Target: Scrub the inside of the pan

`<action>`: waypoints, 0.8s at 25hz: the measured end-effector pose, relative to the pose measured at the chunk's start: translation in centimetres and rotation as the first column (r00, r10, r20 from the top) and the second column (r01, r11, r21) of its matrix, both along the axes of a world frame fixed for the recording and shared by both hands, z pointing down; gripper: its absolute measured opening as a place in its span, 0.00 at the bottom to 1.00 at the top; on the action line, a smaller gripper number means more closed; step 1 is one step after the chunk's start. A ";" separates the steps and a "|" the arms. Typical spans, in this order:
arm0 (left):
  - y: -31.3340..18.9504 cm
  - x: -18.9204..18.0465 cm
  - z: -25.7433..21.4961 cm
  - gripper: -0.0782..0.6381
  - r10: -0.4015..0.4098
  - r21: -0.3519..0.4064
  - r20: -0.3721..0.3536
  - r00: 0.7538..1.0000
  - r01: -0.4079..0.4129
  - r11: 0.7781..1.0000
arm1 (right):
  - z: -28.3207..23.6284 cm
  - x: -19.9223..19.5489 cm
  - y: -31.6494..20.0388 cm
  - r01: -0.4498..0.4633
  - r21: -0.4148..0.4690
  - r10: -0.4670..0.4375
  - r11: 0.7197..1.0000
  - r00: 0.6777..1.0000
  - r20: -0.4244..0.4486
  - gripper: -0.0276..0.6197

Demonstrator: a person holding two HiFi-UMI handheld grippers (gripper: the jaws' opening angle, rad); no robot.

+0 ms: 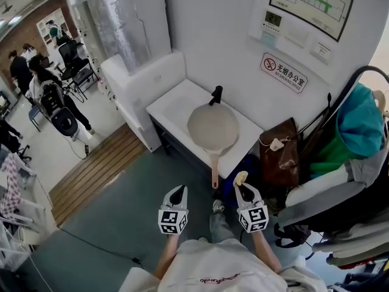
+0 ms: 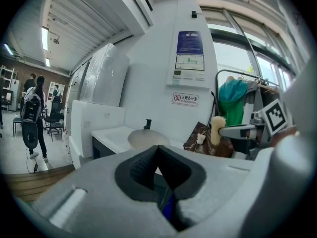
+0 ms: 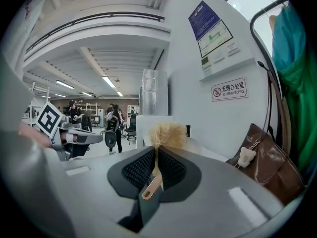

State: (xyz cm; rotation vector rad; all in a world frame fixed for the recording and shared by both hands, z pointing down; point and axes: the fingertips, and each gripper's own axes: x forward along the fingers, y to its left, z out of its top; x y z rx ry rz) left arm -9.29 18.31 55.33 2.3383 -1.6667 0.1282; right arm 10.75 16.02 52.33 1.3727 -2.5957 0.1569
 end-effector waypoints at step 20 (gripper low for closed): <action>-12.5 1.2 -2.5 0.11 -0.044 0.016 0.043 0.998 0.044 0.999 | -2.0 0.0 -13.1 0.087 0.023 -0.088 0.996 0.995 0.044 0.08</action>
